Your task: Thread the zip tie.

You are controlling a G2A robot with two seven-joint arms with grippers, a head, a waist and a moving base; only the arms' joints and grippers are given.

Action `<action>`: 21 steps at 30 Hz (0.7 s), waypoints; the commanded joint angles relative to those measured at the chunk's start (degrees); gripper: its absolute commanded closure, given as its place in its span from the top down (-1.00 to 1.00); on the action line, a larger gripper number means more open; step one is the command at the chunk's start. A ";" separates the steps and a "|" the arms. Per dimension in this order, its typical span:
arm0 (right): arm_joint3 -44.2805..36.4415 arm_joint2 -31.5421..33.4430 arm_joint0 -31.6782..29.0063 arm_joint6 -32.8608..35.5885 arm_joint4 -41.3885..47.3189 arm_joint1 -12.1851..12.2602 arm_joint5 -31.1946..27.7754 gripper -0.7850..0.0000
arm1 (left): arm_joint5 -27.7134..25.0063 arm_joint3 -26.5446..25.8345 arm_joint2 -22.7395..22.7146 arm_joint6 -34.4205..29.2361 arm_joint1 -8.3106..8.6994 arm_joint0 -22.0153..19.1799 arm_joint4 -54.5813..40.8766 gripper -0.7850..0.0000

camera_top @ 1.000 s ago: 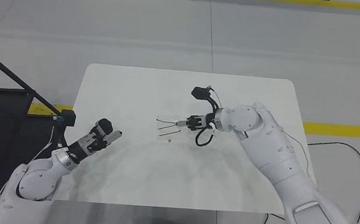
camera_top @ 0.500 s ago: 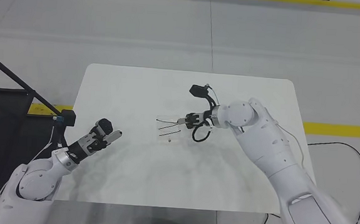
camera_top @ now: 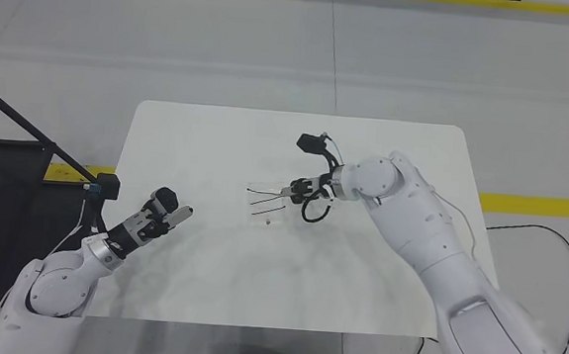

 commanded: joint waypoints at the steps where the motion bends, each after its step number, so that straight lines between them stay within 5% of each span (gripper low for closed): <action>1: 0.46 -0.09 0.18 0.19 0.05 -0.21 -0.32 -0.38 | 0.00 0.00 0.00 0.00 0.00 0.00 0.00 1.00; 21: 4.21 -0.69 1.61 1.48 0.38 -2.21 -2.33 -0.66 | 0.00 0.00 0.00 0.00 0.00 0.00 0.00 1.00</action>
